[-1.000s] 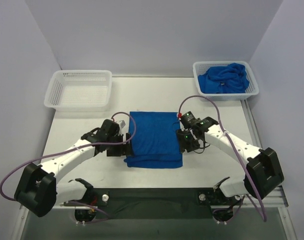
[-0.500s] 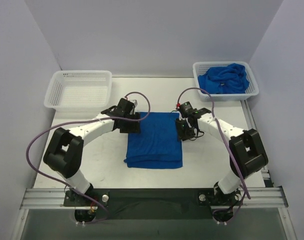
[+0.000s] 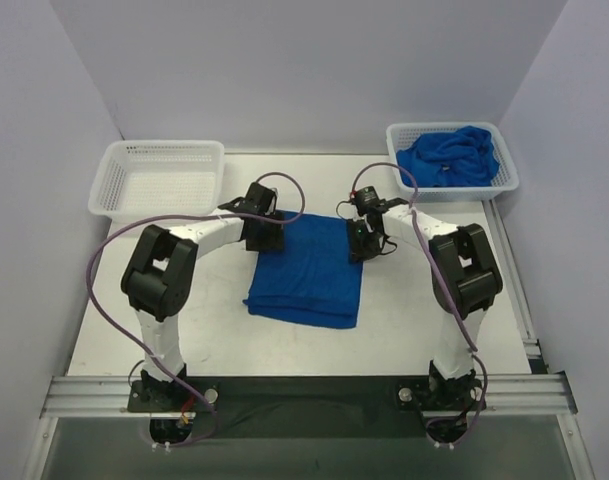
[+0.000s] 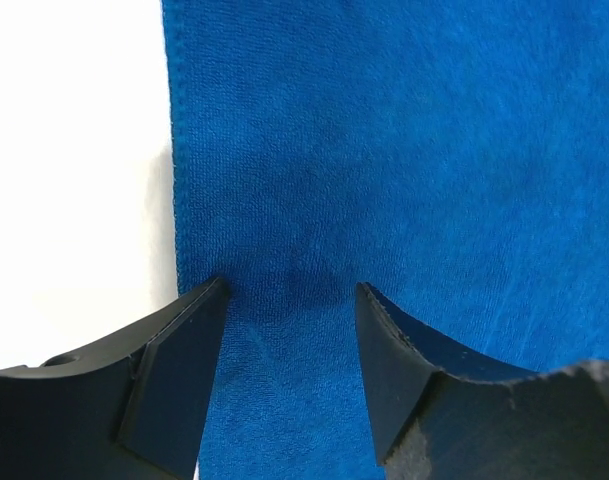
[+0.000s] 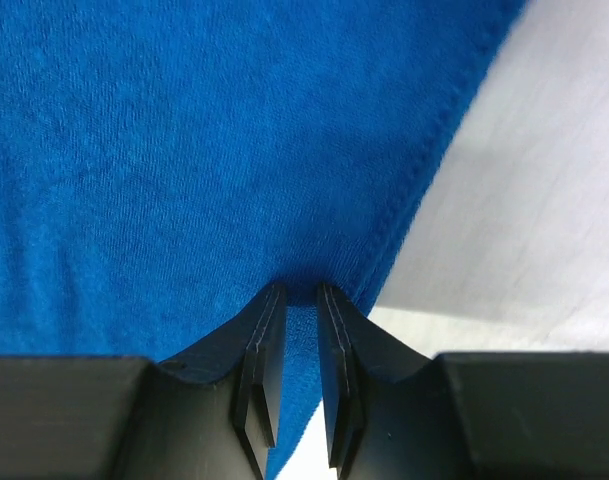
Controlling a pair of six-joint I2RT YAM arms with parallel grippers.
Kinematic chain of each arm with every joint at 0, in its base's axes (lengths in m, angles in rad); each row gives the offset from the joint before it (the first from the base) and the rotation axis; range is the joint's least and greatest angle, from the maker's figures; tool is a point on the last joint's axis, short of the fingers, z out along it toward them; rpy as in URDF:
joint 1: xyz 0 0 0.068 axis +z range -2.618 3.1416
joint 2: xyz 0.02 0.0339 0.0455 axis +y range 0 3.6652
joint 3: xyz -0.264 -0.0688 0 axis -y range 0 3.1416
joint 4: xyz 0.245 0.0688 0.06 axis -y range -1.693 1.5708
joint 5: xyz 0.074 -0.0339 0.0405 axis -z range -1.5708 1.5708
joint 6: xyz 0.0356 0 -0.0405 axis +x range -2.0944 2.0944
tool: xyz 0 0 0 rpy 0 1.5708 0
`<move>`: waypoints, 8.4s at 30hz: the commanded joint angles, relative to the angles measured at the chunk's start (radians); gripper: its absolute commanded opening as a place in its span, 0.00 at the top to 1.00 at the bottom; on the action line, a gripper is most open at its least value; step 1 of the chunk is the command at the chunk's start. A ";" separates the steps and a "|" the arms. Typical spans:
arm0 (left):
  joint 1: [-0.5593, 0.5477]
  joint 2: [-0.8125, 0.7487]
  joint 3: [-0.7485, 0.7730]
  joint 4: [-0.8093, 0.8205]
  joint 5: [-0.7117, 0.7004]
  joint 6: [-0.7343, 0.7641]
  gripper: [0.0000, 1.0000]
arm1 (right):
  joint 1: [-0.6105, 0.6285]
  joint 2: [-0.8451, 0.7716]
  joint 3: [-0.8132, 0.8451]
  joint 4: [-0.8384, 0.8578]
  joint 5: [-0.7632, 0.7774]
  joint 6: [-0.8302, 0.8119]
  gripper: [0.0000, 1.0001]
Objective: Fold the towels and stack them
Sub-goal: Fold the towel
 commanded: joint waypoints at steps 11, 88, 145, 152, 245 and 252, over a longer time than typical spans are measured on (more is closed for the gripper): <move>0.038 -0.105 0.032 -0.021 0.045 0.047 0.11 | 0.009 -0.094 0.078 -0.006 0.015 -0.075 0.72; 0.107 -0.894 -0.591 -0.090 -0.060 0.127 0.09 | 0.352 0.021 0.108 -0.189 0.042 -0.491 0.98; 0.117 -0.876 -0.605 -0.077 0.062 0.080 0.09 | 0.507 -0.270 -0.139 -0.232 0.068 -0.237 0.73; 0.055 -0.810 -0.593 -0.074 0.039 -0.023 0.09 | 0.390 -0.439 -0.241 -0.229 0.227 0.091 0.50; -0.099 -0.607 -0.725 0.047 -0.024 -0.267 0.85 | 0.234 -0.609 -0.527 -0.103 0.361 0.601 1.00; -0.101 -0.607 -0.743 0.059 -0.012 -0.275 0.84 | 0.210 -0.587 -0.530 -0.134 0.365 0.567 1.00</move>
